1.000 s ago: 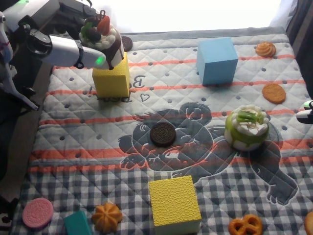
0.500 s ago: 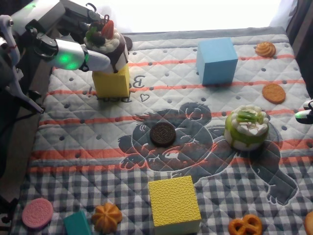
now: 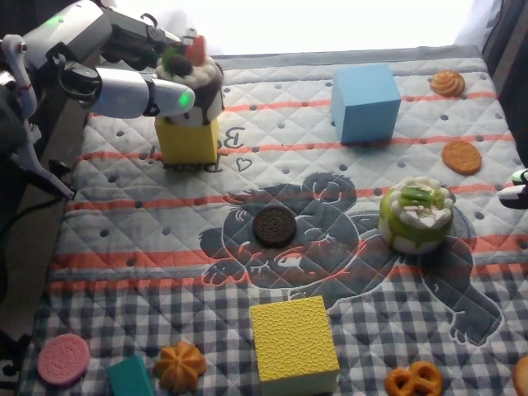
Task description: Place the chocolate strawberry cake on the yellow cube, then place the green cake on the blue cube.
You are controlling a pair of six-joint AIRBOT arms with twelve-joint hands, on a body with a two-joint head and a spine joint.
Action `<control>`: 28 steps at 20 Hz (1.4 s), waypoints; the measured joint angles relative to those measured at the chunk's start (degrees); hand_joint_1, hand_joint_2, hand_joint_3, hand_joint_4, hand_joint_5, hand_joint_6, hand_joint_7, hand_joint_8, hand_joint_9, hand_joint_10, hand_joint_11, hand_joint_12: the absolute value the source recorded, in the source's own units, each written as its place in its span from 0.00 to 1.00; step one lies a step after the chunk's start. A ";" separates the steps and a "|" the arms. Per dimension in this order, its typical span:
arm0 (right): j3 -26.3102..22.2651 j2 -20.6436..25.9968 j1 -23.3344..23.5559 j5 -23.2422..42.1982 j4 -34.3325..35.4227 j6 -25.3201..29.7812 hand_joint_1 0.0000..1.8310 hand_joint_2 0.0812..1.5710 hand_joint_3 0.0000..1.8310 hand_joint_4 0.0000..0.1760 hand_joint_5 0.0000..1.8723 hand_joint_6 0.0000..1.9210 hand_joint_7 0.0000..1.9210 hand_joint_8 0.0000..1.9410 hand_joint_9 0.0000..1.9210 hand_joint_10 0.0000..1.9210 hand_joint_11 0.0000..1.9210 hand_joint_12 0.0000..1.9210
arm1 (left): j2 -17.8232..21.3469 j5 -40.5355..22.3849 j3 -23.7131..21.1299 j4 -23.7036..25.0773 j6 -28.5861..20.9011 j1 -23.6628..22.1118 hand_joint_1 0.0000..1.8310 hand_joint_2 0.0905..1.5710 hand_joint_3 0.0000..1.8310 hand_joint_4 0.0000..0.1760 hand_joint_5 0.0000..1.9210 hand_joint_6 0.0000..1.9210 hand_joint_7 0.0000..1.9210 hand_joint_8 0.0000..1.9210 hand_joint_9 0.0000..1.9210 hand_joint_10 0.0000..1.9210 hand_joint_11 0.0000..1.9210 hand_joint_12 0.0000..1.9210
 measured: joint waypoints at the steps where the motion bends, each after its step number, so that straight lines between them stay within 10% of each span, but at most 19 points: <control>1: 0.00 0.00 -0.22 0.09 0.00 0.00 0.31 0.85 0.00 0.13 0.28 0.00 0.22 0.00 0.21 0.00 0.08 0.35 | 0.00 0.13 0.02 -0.02 0.00 0.15 0.46 0.55 0.00 0.41 0.37 0.00 0.38 0.00 0.24 0.23 0.00 0.64; 5: 0.00 -0.26 -0.22 -0.07 0.20 0.17 0.33 0.85 0.00 0.05 0.29 0.00 0.23 0.00 0.22 0.00 0.09 0.34 | -0.02 0.31 0.00 0.37 -0.02 0.22 0.41 0.54 0.00 0.93 0.17 0.00 0.23 0.00 0.21 0.07 0.00 0.62; 7: 0.00 -0.24 -0.57 0.15 0.44 0.17 0.33 0.85 0.00 0.01 0.29 0.00 0.24 0.00 0.23 0.00 0.10 0.35 | 0.00 0.24 -0.09 0.35 0.00 0.22 0.36 0.54 0.00 1.00 0.08 0.00 0.16 0.00 0.17 0.02 0.00 0.55; 13: 0.00 -0.26 -0.57 0.17 0.61 0.31 0.34 0.84 0.00 0.06 0.28 0.00 0.23 0.00 0.22 0.00 0.08 0.36 | 3.80 -5.40 -7.15 3.41 -1.09 4.15 0.31 0.49 0.00 1.00 0.00 0.00 0.01 0.00 0.06 0.00 0.00 0.35; 16: 0.00 -0.26 -0.50 1.22 0.59 1.53 0.28 0.80 0.00 0.22 0.25 0.00 0.21 0.00 0.21 0.00 0.08 0.31 | 9.01 -12.39 -11.08 8.70 -12.02 10.16 0.33 0.48 0.00 1.00 0.00 0.00 0.00 0.00 0.00 0.00 0.00 0.14; 18: 0.00 -0.42 1.11 1.53 0.20 1.57 0.32 0.77 0.00 0.16 0.25 0.00 0.22 0.00 0.21 0.00 0.07 0.34 | 12.20 -15.15 -14.45 9.35 -12.87 14.03 0.36 0.46 0.00 1.00 0.00 0.00 0.00 0.00 0.02 0.00 0.00 0.20; 19: 0.13 -0.76 2.64 1.75 -0.17 1.68 0.36 0.75 0.00 0.00 0.25 0.00 0.22 0.00 0.21 0.00 0.07 0.32 | 13.60 -16.09 -16.15 10.21 -12.90 15.80 0.35 0.46 0.00 1.00 0.00 0.00 0.01 0.00 0.01 0.01 0.00 0.04; 23: 2.34 -3.56 7.89 1.46 -2.80 1.81 0.35 0.69 0.00 0.34 0.23 0.00 0.20 0.00 0.16 0.00 0.05 0.22 | 16.22 -20.41 -21.11 12.59 -13.00 21.68 0.34 0.46 0.00 1.00 0.00 0.00 0.00 0.00 0.00 0.00 0.00 0.00; 28: 6.38 -8.02 15.67 -5.31 -7.02 2.54 0.34 0.66 0.00 0.40 0.24 0.00 0.20 0.00 0.17 0.00 0.03 0.35 | 16.22 -22.53 -21.68 10.97 -12.96 24.48 0.44 0.45 0.00 1.00 0.00 0.00 0.00 0.00 0.02 0.01 0.07 0.03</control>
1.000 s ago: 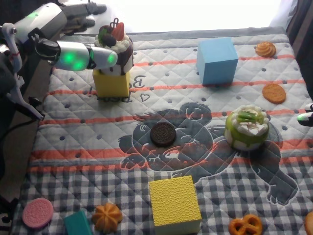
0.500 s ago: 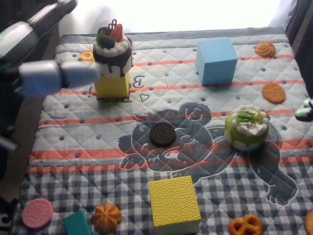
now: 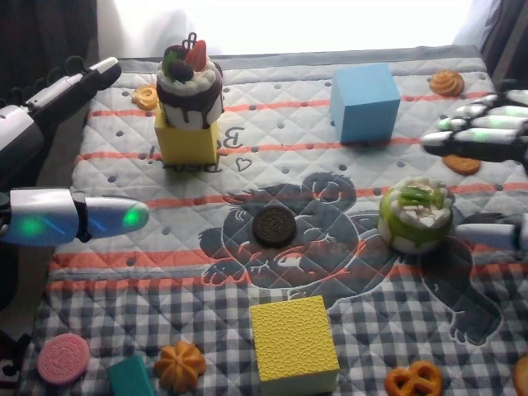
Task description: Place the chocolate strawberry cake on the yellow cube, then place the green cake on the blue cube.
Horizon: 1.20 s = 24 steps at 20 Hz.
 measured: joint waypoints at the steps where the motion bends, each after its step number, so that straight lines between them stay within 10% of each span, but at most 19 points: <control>1: 0.39 -0.81 0.92 -1.31 -1.03 0.07 0.31 0.66 0.00 0.44 0.24 0.00 0.20 0.00 0.17 0.00 0.01 0.40 | 0.04 0.13 -0.04 -0.15 -0.02 0.24 0.42 0.45 0.00 1.00 0.00 0.00 0.00 0.00 0.05 0.00 0.02 0.22; 5: 1.27 -2.47 2.16 -5.25 -3.02 0.09 0.34 0.66 0.00 0.63 0.23 0.00 0.19 0.00 0.16 0.00 0.00 0.39 | 0.04 0.26 -0.04 -0.50 -0.02 0.22 0.43 0.45 0.00 1.00 0.00 0.00 0.00 0.00 0.06 0.00 0.00 0.33; 7: 1.57 -2.67 2.62 -5.57 -3.34 0.07 0.34 0.67 0.00 0.32 0.26 0.00 0.21 0.00 0.18 0.00 0.06 0.33 | -0.02 0.26 -0.04 -0.55 0.00 0.22 0.41 0.47 0.00 1.00 0.00 0.00 0.00 0.00 0.04 0.00 0.00 0.26; 9: 1.62 -3.28 3.23 -5.97 -3.45 0.11 0.36 0.68 0.00 0.27 0.29 0.00 0.23 0.00 0.21 0.00 0.10 0.31 | -0.13 0.37 -0.04 -0.94 -0.02 0.24 0.39 0.47 0.00 1.00 0.00 0.00 0.00 0.00 0.01 0.00 0.00 0.18; 10: 1.62 -3.48 3.34 -5.90 -4.00 0.24 0.38 0.68 0.00 0.01 0.31 0.00 0.24 0.00 0.21 0.00 0.09 0.33 | -0.15 0.50 -0.04 -1.05 -0.02 0.35 0.36 0.48 0.00 1.00 0.00 0.00 0.00 0.00 0.02 0.00 0.00 0.19; 11: 1.62 -3.61 3.34 -5.92 -4.50 0.52 0.41 0.69 0.00 0.00 0.34 0.00 0.26 0.00 0.24 0.00 0.09 0.39 | -0.15 0.48 -0.04 -1.05 0.00 0.61 0.35 0.48 0.00 1.00 0.00 0.00 0.01 0.00 0.02 0.00 0.00 0.21; 12: 1.64 -3.76 3.34 -5.92 -4.61 1.14 0.49 0.77 0.00 0.65 0.41 0.53 0.39 0.01 0.35 0.02 0.07 0.57 | -0.15 0.57 -0.04 -1.33 0.00 0.72 0.35 0.48 0.00 1.00 0.00 0.00 0.02 0.00 0.03 0.00 0.00 0.23; 13: 1.79 -3.78 3.34 -5.92 -4.72 1.57 0.61 0.76 0.00 0.27 0.41 0.63 0.44 0.50 0.48 0.11 0.17 0.73 | -0.35 0.66 -0.02 -1.97 0.00 0.72 0.38 0.47 0.00 1.00 0.00 0.00 0.02 0.00 0.03 0.00 0.00 0.23; 14: 2.01 -3.74 3.58 -5.77 -4.83 2.19 0.65 0.73 0.00 0.00 0.43 0.60 0.49 0.60 0.49 0.35 0.27 0.79 | -0.39 0.63 -0.04 -1.81 -0.02 0.72 0.38 0.47 0.00 1.00 0.00 0.00 0.02 0.00 0.03 0.00 0.00 0.23; 19: 2.14 -2.71 5.14 -5.97 -6.51 3.04 0.72 0.72 0.00 0.00 0.44 0.57 0.49 0.56 0.45 0.64 0.31 0.74 | -0.39 0.61 -0.04 -2.45 0.00 1.51 0.38 0.47 0.00 1.00 0.00 0.00 0.03 0.00 0.04 0.00 0.00 0.18; 24: 3.74 -1.92 10.05 -5.33 -6.88 3.19 0.75 0.69 0.00 0.00 0.47 0.55 0.54 0.44 0.51 0.61 0.43 0.68 | -0.39 0.52 -0.04 -2.60 0.00 1.51 0.39 0.47 0.00 1.00 0.00 0.00 0.05 0.00 0.07 0.00 0.00 0.20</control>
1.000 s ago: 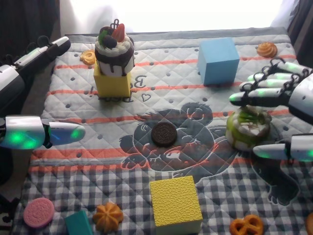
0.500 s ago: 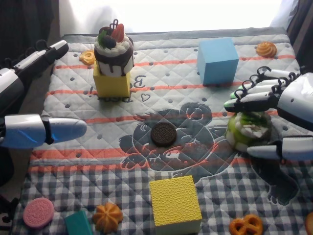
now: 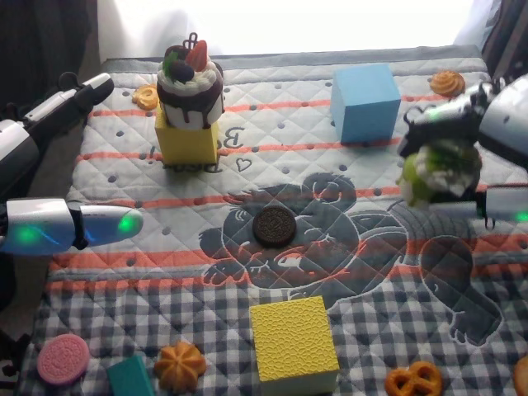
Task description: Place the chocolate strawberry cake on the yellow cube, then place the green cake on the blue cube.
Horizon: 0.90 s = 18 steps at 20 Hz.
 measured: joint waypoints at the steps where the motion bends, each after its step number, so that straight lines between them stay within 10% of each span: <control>1: 0.20 -0.02 0.72 -0.11 -0.09 0.07 0.68 0.70 0.00 0.00 0.48 0.57 0.54 0.47 0.49 0.48 0.42 0.66 | 0.00 0.00 0.00 0.00 0.00 0.00 0.38 0.48 0.00 1.00 0.00 0.00 0.04 0.00 0.07 0.00 0.00 0.13; 5: 3.54 -1.75 6.36 -0.13 0.00 0.09 0.66 0.70 0.00 0.11 0.50 0.58 0.52 0.47 0.49 0.29 0.35 0.67 | -0.07 0.02 0.00 -0.15 0.00 0.00 0.39 0.48 0.00 1.00 0.01 0.00 0.04 0.00 0.06 0.00 0.00 0.04; 9: 6.27 -4.39 10.19 -2.71 0.22 0.00 0.68 0.68 0.00 0.00 0.48 0.56 0.60 0.39 0.57 0.31 0.45 0.63 | -0.07 0.11 0.02 -0.13 0.00 0.00 0.36 0.49 0.00 1.00 0.02 0.00 0.04 0.00 0.06 0.00 0.00 0.06; 10: 7.50 -5.97 12.37 -4.72 0.02 -1.11 0.74 0.67 0.00 0.00 0.48 0.57 0.61 0.33 0.55 0.48 0.43 0.63 | -0.07 0.09 0.02 -0.11 0.00 0.00 0.34 0.50 0.00 1.00 0.02 0.00 0.04 0.00 0.06 0.00 0.00 0.08; 18: 13.57 -11.34 17.35 -13.75 2.14 -5.55 0.67 0.69 0.00 0.00 0.50 0.52 0.55 0.48 0.51 0.49 0.42 0.76 | -0.07 0.42 0.07 0.66 0.00 0.04 0.39 0.48 0.00 1.00 0.01 0.00 0.05 0.00 0.05 0.00 0.00 0.19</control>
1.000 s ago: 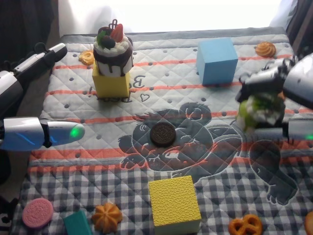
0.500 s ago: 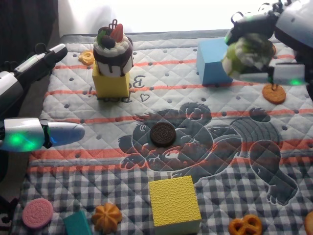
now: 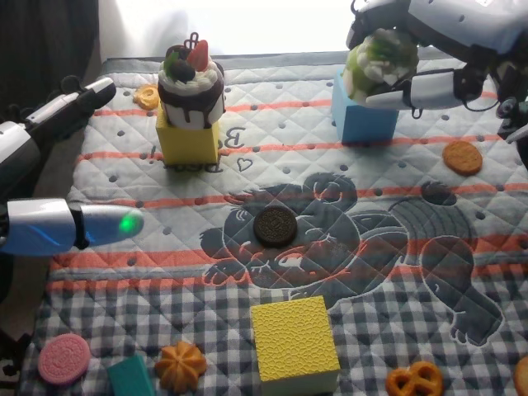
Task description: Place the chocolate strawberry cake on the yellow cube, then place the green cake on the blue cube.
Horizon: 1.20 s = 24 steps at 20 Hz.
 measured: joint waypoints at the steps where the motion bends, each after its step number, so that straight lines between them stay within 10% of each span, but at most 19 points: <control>1: 0.61 -0.15 0.07 -0.68 0.15 0.00 0.67 0.69 0.00 0.00 0.51 0.51 0.55 0.49 0.50 0.51 0.42 0.77 | 0.00 0.11 0.00 0.02 -0.02 0.02 0.38 0.49 0.00 1.00 0.01 0.00 0.05 0.00 0.05 0.00 0.00 0.21; 7: 3.85 -2.64 0.11 -2.99 2.62 -0.07 0.67 0.68 0.00 0.00 0.49 0.55 0.59 0.41 0.55 0.38 0.44 0.67 | 0.00 0.59 0.00 0.00 0.00 0.02 0.39 0.49 0.00 1.00 0.02 0.00 0.05 0.00 0.04 0.00 0.00 0.09; 9: 3.96 -2.69 0.11 -3.15 2.84 -0.09 0.75 0.67 0.00 0.00 0.47 0.57 0.58 0.35 0.55 0.53 0.44 0.63 | 0.00 0.83 0.00 -0.02 0.00 0.00 0.39 0.49 0.00 1.00 0.01 0.00 0.06 0.00 0.04 0.00 0.00 0.06; 11: 3.93 -2.69 0.31 -3.23 2.82 -0.07 0.68 0.68 0.00 0.00 0.49 0.57 0.59 0.39 0.55 0.43 0.44 0.70 | 0.00 0.85 0.00 0.04 -0.02 0.00 0.38 0.50 0.00 1.00 0.01 0.00 0.06 0.00 0.05 0.00 0.00 0.08; 14: 3.50 -2.69 0.74 -3.26 2.82 -0.17 0.67 0.68 0.00 0.11 0.51 0.53 0.56 0.44 0.48 0.59 0.40 0.85 | -0.04 0.87 0.02 0.02 0.00 0.02 0.38 0.50 0.00 1.00 0.02 0.00 0.07 0.00 0.05 0.00 0.00 0.12; 24: 2.97 -2.73 2.14 -2.73 1.97 -1.46 0.68 0.67 0.00 0.01 0.52 0.51 0.59 0.41 0.54 0.53 0.45 0.79 | -0.70 0.90 0.24 0.02 -0.02 0.02 0.40 0.49 0.00 1.00 0.01 0.00 0.05 0.00 0.05 0.00 0.00 0.10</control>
